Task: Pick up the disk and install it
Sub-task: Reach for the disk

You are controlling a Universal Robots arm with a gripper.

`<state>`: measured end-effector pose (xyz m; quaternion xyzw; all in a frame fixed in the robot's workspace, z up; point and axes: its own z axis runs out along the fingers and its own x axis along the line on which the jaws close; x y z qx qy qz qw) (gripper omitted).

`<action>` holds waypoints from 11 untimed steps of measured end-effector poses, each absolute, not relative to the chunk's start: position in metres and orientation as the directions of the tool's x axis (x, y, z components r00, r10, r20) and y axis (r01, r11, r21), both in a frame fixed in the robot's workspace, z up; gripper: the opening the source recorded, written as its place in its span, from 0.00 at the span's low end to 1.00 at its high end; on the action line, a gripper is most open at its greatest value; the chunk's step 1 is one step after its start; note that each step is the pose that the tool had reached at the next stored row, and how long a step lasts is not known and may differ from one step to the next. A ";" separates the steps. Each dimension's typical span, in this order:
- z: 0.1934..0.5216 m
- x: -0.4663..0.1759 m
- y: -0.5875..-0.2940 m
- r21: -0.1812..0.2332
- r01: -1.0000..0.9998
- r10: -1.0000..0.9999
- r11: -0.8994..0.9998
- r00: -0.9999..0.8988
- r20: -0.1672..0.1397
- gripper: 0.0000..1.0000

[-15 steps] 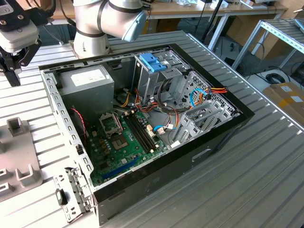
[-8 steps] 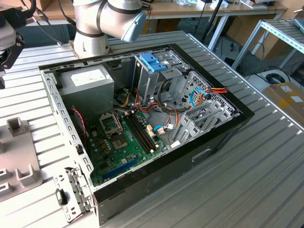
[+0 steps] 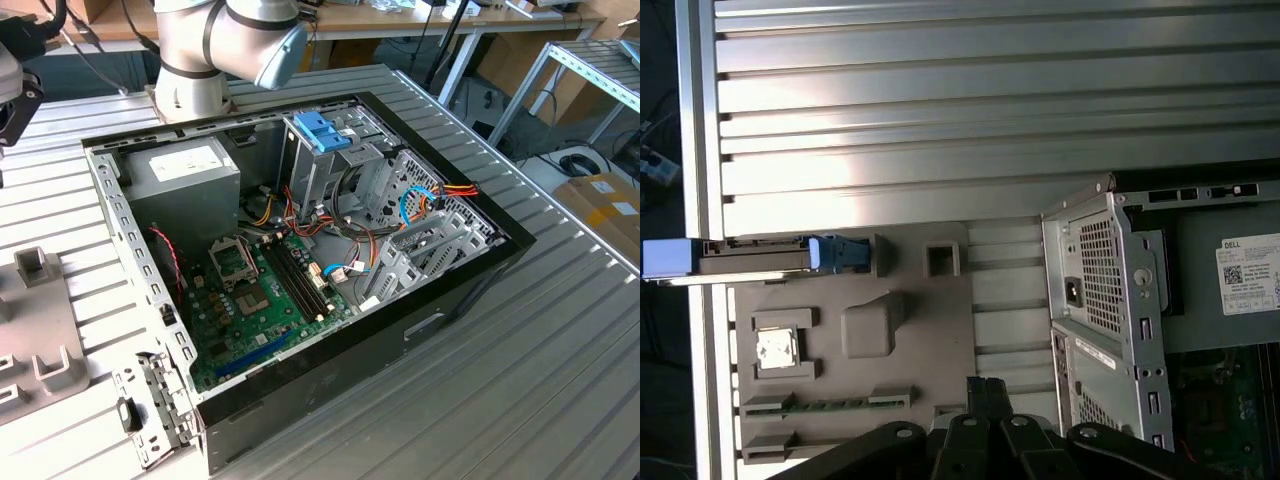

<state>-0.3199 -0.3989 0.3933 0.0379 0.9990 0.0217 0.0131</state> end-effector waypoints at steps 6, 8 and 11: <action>0.393 -0.324 -0.399 0.044 0.075 0.076 0.996 -0.997 -0.024 0.10; 0.393 -0.325 -0.399 0.044 0.075 0.076 0.996 -0.997 -0.024 0.10; 0.393 -0.327 -0.399 0.044 0.075 0.076 0.996 -0.997 -0.024 0.10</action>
